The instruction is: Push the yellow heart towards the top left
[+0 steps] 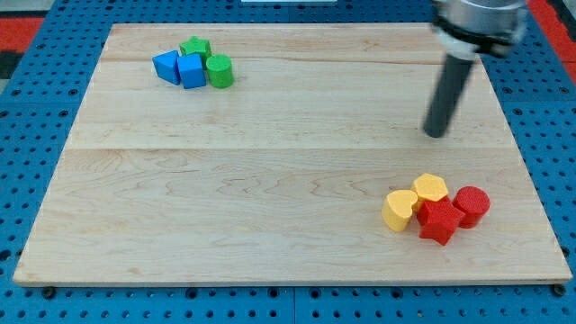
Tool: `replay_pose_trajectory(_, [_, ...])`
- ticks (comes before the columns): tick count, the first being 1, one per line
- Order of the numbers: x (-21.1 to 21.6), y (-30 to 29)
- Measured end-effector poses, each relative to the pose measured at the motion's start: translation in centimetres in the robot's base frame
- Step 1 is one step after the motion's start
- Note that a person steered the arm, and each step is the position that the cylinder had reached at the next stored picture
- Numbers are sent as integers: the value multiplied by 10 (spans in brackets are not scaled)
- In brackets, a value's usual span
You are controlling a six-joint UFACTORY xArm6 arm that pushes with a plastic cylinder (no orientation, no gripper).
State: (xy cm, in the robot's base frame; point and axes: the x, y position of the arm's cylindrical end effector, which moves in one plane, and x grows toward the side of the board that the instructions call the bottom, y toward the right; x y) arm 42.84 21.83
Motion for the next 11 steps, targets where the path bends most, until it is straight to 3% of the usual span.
replay_pose_trajectory(1, [18,66])
replay_pose_trajectory(2, [86,87])
replay_pose_trajectory(3, [147,43])
replay_pose_trajectory(4, [174,-9])
replay_pose_trajectory(8, [128,-95])
replay_pose_trajectory(9, [84,-99])
replay_pose_trajectory(10, [76,-144])
replay_pose_trajectory(11, [104,-113])
